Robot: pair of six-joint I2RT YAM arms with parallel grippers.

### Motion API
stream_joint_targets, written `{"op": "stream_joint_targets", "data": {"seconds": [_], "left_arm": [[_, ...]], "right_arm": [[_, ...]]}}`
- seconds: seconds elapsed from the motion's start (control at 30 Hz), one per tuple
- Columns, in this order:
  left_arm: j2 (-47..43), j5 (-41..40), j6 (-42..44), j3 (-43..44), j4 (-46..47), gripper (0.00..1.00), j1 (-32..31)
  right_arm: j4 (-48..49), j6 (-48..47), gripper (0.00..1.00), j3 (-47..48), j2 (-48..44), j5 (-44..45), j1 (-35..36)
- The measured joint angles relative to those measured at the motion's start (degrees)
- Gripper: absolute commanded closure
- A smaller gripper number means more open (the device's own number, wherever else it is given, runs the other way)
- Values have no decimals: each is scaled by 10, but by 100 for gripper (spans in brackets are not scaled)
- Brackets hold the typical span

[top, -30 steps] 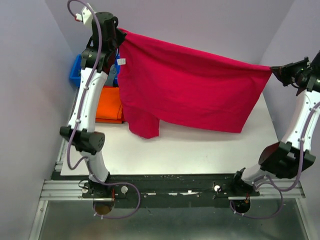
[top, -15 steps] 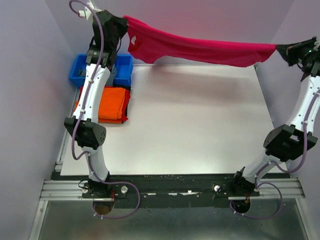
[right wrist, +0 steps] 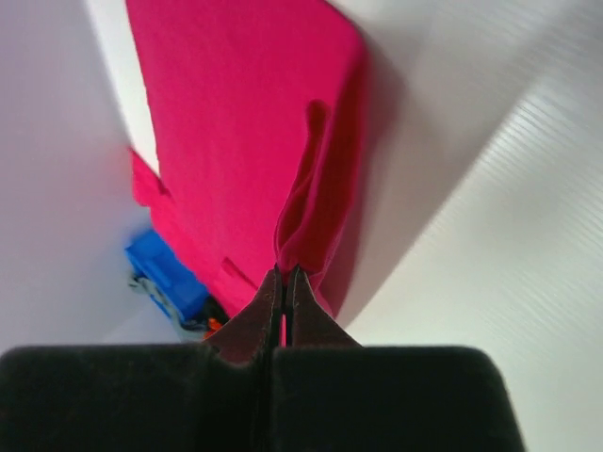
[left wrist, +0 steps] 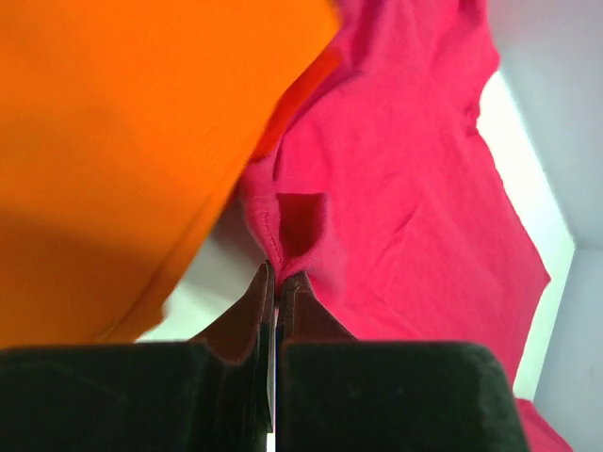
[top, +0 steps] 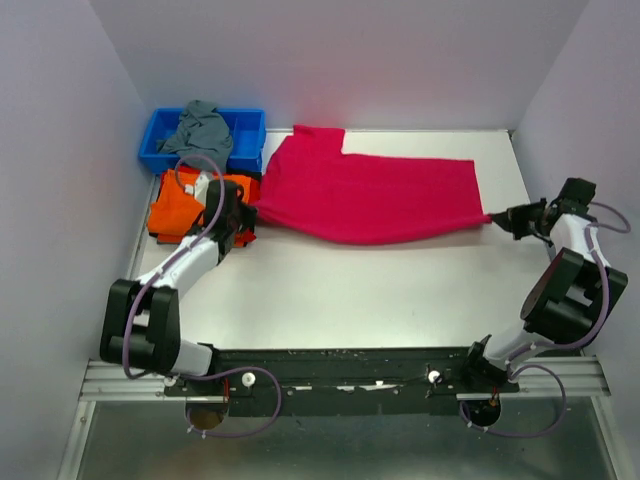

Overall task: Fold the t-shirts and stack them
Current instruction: Fold the flattened tshirt in 1/3 of the way

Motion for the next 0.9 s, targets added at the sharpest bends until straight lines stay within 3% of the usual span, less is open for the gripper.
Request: {"op": "stream_joint_targets", "data": {"seconds": [0.2,0.37,0.6,0.8,0.83,0.87,0.9], "left_arm": [[-126,8,-13,-192,42,100,-14],[-231,20,-10,-303,38,100,-17],[-389,18,10,-330,-36,100,-17],[-403,16,29,-330,-104,100,-17],[-403,15,30,-331,-112,100,-17],[-405,15,30,-332,-118,100,-17],[-408,15,30,-335,-125,87,-17]], "right_arm": [[24,-22,99,-173,-106,38,-11],[20,-51,98,-289,-197,85,-34],[-24,-77,89,-357,-306,179,-38],[-61,-92,87,-359,-331,257,-39],[-66,-94,80,-359,-331,266,-39],[-71,-95,60,-359,-331,274,-39],[-75,-96,46,-359,-331,279,-39]]}}
